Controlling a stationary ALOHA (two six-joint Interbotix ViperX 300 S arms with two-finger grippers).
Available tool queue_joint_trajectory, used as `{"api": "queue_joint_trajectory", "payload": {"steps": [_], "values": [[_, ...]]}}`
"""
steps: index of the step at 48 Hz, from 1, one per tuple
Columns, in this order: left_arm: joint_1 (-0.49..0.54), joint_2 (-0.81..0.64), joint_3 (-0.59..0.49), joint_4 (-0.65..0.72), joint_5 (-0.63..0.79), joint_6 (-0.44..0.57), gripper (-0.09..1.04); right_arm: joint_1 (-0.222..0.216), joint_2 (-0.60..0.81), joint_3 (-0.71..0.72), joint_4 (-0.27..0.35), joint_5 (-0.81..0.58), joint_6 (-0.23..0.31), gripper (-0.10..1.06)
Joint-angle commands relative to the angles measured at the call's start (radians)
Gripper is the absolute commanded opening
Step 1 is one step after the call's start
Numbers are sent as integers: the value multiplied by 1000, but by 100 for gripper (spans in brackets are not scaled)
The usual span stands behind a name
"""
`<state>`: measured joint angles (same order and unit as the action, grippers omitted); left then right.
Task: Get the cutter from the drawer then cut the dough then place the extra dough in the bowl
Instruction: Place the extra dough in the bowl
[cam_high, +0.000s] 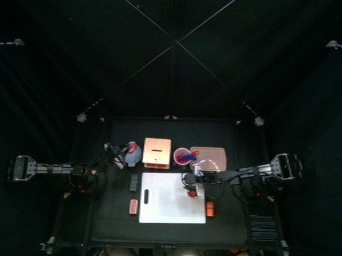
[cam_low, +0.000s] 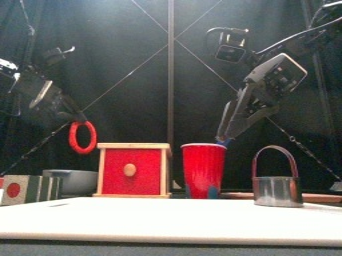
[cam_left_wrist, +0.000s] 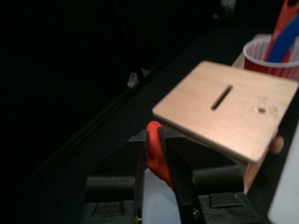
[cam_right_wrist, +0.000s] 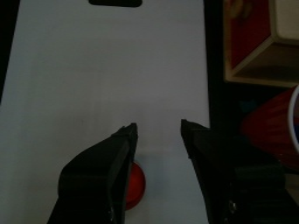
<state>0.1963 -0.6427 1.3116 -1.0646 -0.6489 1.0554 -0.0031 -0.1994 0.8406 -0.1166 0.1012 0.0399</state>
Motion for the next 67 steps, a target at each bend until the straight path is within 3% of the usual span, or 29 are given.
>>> {"api": "queue_joint_trajectory", "payload": {"steps": [1,17,30,43,52,67], "values": [[31,54,-3,2,38,-3,68,-3,-23,-9,5,-8,2,81],[64,84,-12,-6,46,-14,97,-12,-25,-14,6,-6,2,82],[64,83,-26,-40,49,-26,98,-17,-23,-15,8,-5,3,81],[92,86,-49,-259,100,-276,98,-18,-25,-15,23,-5,3,82],[101,83,-29,-192,126,-356,98,-18,-23,-15,28,6,3,82],[101,81,-41,-32,127,-364,97,-18,-25,-18,25,2,-9,82]]}}
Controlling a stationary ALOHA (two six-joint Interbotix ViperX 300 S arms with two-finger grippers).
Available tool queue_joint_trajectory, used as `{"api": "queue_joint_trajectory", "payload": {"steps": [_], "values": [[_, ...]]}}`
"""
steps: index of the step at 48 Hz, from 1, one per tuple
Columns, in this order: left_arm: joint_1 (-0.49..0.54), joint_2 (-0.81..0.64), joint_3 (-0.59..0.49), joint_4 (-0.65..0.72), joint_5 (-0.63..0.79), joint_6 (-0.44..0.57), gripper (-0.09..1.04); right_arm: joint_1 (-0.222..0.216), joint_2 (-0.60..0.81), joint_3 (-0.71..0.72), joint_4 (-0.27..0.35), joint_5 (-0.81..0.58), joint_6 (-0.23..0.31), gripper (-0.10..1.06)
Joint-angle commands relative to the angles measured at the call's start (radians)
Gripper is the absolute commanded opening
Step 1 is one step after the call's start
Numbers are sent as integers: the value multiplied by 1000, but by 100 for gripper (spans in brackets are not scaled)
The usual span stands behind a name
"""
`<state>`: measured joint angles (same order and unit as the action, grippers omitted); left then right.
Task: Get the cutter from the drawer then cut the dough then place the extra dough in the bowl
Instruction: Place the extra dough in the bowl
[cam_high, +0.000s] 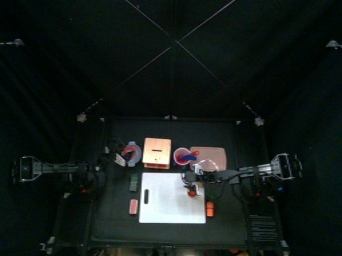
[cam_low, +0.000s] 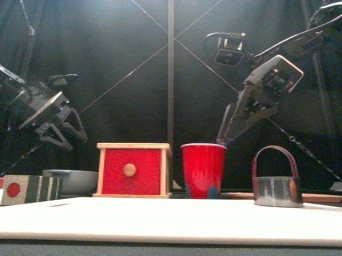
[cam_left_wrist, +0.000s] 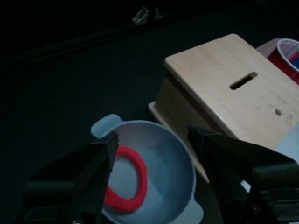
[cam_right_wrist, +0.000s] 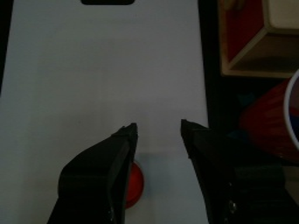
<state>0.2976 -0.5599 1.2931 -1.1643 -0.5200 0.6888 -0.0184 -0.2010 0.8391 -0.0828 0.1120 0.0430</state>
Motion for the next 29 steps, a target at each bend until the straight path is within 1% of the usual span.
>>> {"api": "queue_joint_trajectory", "payload": {"steps": [1,6,7,9,13,15,17,21,25,29], "values": [[0,-2,-25,91,-2,3,97,-3,-25,-17,-12,-9,-17,82],[-9,-2,-31,249,-2,-2,97,-6,-37,-18,-44,-38,-18,82],[-17,-2,-32,301,0,-8,97,-8,-43,-17,-57,-57,-18,82],[-34,-2,-37,364,0,-14,97,-9,-52,-12,-74,-91,-20,82],[-55,-2,-51,465,-2,-28,97,-18,-77,-3,-115,-175,-18,82],[-63,0,-55,506,-2,-37,97,-26,-89,6,-132,-222,-9,82],[-66,0,-57,540,-2,-46,97,-38,-104,18,-141,-284,-3,82],[-66,5,-57,592,-2,-64,97,-54,-120,44,-146,-357,-5,82],[-64,8,-54,611,-2,-75,97,-71,-124,67,-146,-403,-3,82],[-64,14,-51,614,-2,-78,97,-72,-124,81,-146,-423,-3,82]]}}
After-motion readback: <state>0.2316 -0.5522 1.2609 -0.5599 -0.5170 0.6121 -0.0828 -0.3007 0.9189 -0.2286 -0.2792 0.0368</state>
